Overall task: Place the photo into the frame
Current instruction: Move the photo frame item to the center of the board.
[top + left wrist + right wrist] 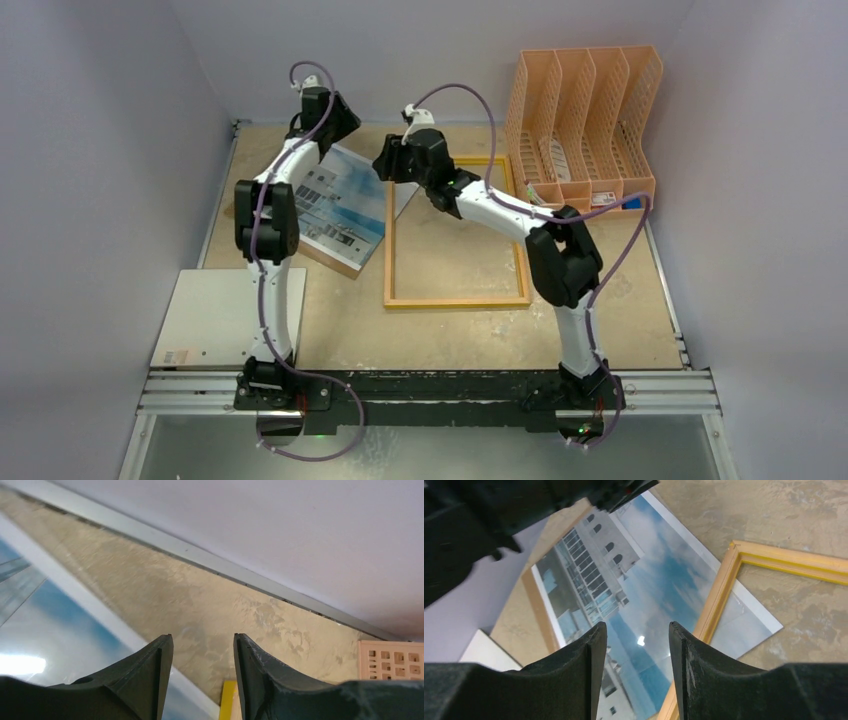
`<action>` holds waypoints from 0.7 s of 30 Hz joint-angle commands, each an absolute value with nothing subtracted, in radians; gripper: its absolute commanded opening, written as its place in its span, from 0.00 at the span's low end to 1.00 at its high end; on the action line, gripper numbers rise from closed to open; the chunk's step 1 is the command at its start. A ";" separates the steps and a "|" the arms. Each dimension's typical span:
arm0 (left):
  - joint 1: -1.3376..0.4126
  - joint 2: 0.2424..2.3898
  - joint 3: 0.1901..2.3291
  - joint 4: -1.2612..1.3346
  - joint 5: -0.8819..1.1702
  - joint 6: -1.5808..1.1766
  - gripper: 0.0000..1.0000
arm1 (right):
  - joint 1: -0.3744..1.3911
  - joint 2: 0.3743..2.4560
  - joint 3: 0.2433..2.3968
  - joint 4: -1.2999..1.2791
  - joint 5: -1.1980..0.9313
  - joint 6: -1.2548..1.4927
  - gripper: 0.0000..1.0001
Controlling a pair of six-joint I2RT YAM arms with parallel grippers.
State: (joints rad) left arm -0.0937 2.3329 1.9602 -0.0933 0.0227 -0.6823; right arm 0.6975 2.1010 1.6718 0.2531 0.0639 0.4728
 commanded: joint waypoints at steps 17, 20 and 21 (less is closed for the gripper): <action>-0.154 2.558 2.122 -0.117 0.085 -0.560 0.51 | 0.695 1.794 1.370 0.078 -0.097 0.587 0.51; -0.152 2.572 2.129 -0.180 0.071 -0.541 0.52 | 0.695 1.767 1.342 0.065 -0.120 0.594 0.51; -0.152 2.579 2.133 -0.203 0.063 -0.532 0.52 | 0.696 1.764 1.338 0.052 -0.121 0.597 0.51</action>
